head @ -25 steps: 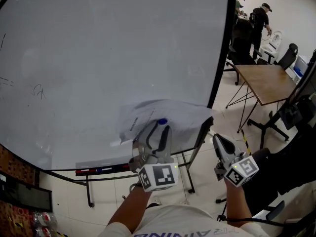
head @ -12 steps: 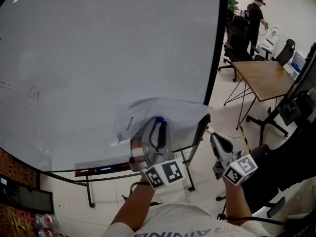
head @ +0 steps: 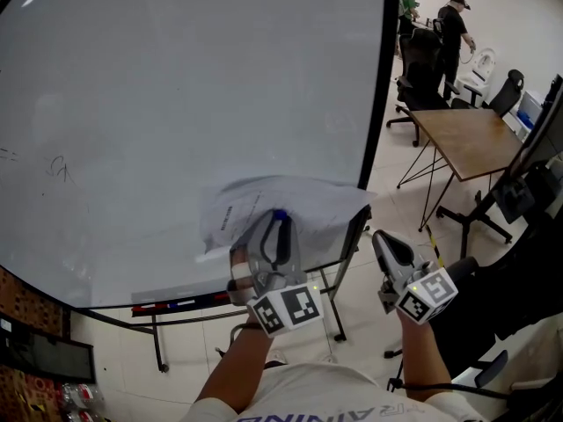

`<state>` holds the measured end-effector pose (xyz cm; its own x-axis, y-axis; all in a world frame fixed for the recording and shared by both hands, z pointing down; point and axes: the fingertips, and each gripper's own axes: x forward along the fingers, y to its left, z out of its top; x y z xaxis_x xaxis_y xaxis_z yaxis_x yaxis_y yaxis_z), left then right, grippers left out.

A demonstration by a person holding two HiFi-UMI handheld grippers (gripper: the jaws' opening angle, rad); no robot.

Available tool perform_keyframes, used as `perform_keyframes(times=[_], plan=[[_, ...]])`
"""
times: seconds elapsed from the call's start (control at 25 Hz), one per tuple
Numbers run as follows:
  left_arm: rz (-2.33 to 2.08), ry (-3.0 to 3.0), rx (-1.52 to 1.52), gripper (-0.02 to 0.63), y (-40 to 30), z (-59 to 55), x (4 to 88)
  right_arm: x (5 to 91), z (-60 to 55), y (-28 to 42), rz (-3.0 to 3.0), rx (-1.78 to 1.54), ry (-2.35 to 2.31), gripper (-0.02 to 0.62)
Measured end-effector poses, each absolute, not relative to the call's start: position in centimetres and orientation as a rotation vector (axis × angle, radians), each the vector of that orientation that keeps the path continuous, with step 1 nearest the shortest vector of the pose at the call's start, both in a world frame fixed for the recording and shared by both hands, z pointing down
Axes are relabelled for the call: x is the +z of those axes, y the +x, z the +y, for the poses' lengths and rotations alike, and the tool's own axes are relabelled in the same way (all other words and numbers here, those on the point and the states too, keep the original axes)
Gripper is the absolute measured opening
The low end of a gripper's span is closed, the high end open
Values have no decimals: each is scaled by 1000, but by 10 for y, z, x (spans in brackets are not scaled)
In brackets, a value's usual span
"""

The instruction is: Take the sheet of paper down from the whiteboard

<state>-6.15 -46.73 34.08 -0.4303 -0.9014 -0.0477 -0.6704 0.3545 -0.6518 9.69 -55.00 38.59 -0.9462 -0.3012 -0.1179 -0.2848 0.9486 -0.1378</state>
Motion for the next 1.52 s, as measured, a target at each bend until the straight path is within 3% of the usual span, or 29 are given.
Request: perform_keyframes(times=[0.08, 0.12, 0.16, 0.2, 0.28, 0.52, 0.56, 0.6, 0.64, 1.12, 1.32, 1.52], plan=[[2224, -1396, -776, 127, -62, -467, 340, 376, -563, 94, 2950, -133, -456, 6], [2224, -1405, -771, 127, -62, -467, 340, 371, -568, 90, 2947, -117, -443, 35], [2225, -1412, -766, 127, -62, -467, 340, 367, -571, 86, 2952, -104, -416, 153], [2225, -1418, -762, 127, -62, -467, 340, 363, -573, 80, 2962, -86, -384, 199], [2222, -1424, -758, 127, -62, -467, 340, 354, -576, 69, 2980, -21, -332, 212], [2218, -1438, -745, 127, -61, -467, 340, 337, -584, 47, 2986, 35, -274, 210], [2217, -1448, -738, 127, -60, -466, 340, 335, -584, 48, 2981, 44, -295, 170], [2216, -1459, -731, 127, -60, -466, 340, 334, -583, 50, 2975, 52, -320, 67], [2216, -1471, -720, 127, -60, -466, 340, 333, -581, 52, 2970, 62, -340, 12], [2226, -1801, -386, 127, -66, -451, 342, 337, -550, 75, 2977, 100, -367, 8], [2357, -1939, -113, 127, -80, -415, 368, 365, -532, 86, 3019, 38, -426, 8], [2477, -1964, -58, 127, -101, -381, 401, 397, -524, 97, 3044, -69, -524, 8]])
